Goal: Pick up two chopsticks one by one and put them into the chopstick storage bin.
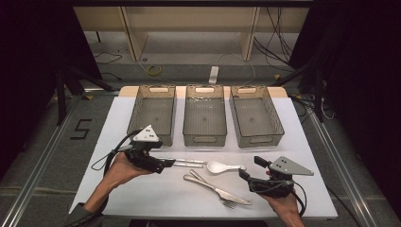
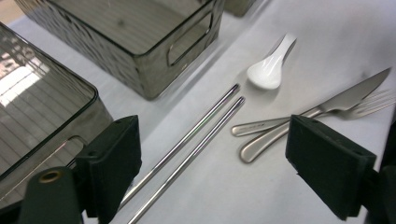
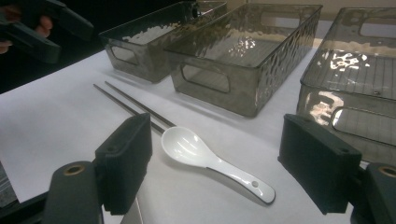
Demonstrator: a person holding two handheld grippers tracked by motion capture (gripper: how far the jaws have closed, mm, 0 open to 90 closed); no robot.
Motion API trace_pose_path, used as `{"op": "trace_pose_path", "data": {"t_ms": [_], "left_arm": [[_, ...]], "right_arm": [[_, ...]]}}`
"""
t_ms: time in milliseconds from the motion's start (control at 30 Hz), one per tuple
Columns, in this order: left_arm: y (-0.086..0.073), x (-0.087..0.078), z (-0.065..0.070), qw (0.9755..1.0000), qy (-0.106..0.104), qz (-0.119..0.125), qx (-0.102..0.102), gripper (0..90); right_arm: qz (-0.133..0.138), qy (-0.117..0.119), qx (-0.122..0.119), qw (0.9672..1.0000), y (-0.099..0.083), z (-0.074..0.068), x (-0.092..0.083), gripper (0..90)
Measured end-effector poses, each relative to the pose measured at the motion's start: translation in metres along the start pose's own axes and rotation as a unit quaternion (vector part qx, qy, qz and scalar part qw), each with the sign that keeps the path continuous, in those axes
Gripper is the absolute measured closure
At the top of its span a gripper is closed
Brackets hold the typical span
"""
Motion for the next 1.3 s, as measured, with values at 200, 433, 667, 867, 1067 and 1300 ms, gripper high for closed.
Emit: {"op": "trace_pose_path", "data": {"t_ms": [200,433,667,867,1067,1300], "left_arm": [[0.007,0.026,-0.012,0.9965,-0.003,-0.081,0.02,24.7],[0.003,0.043,-0.025,0.9897,-0.005,-0.14,0.03,32.4],[-0.003,0.055,-0.029,0.9811,-0.008,-0.187,0.049,43.4],[-0.007,0.064,-0.03,0.9748,-0.017,-0.214,0.06,53.7],[-0.01,0.067,-0.034,0.9697,-0.014,-0.232,0.074,59.6],[-0.011,0.073,-0.039,0.9658,-0.012,-0.247,0.078,63.9]], "right_arm": [[-0.007,0.002,0.002,1.0,-0.001,0.001,0.002,26.2],[-0.018,0.001,0.002,0.9998,-0.002,0.001,0.004,26.1],[-0.022,0.003,0.0,0.9998,-0.002,0.0,0.006,26.1],[-0.027,0.002,0.001,0.9996,-0.003,0.001,0.007,26.2],[-0.03,0.003,-0.001,0.9996,-0.003,0.0,0.008,26.3],[-0.033,0.005,-0.004,0.9995,-0.003,-0.001,0.008,26.4]]}}
Point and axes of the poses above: each handheld gripper's, and its own axes: x roughly forward along the jaws, y roughly out of its top, z roughly to its right, the point moved 5 cm from there along x, roughly forward along the jaws, and after that the axes turned 15 degrees about -z, right-handed, at the moved point
